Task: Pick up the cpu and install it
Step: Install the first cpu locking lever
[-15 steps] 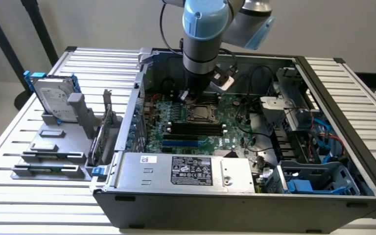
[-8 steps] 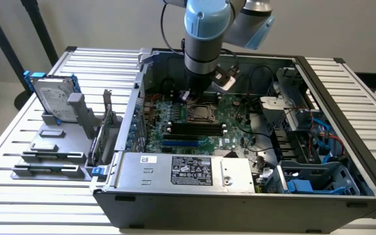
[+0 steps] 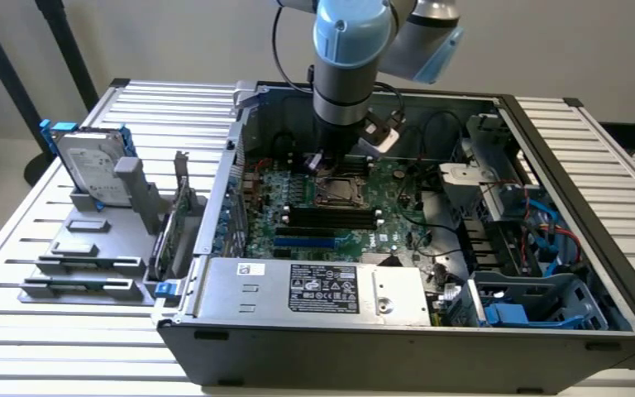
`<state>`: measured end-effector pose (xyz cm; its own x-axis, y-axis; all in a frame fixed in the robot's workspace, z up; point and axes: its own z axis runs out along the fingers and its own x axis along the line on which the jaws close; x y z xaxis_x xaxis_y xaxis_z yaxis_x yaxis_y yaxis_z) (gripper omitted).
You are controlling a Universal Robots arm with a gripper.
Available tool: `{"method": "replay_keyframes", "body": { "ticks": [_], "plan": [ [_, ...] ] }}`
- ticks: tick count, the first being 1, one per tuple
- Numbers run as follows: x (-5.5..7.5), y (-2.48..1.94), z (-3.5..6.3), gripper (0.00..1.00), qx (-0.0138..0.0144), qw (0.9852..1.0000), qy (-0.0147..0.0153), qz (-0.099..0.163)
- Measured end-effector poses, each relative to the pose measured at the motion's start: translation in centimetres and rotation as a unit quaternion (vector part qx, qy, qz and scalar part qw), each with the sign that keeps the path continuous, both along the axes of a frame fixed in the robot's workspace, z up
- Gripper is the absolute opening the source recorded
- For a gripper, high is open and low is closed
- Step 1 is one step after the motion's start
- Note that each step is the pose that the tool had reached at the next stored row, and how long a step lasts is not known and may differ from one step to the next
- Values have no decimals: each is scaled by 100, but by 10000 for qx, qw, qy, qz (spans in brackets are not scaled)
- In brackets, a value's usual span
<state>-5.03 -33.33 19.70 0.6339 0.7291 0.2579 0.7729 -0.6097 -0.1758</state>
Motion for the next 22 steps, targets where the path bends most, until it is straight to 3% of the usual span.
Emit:
{"method": "replay_keyframes", "body": {
  "ticks": [22],
  "plan": [
    [42,25,-13,11,-48,10000,0,-10]
  ]
}}
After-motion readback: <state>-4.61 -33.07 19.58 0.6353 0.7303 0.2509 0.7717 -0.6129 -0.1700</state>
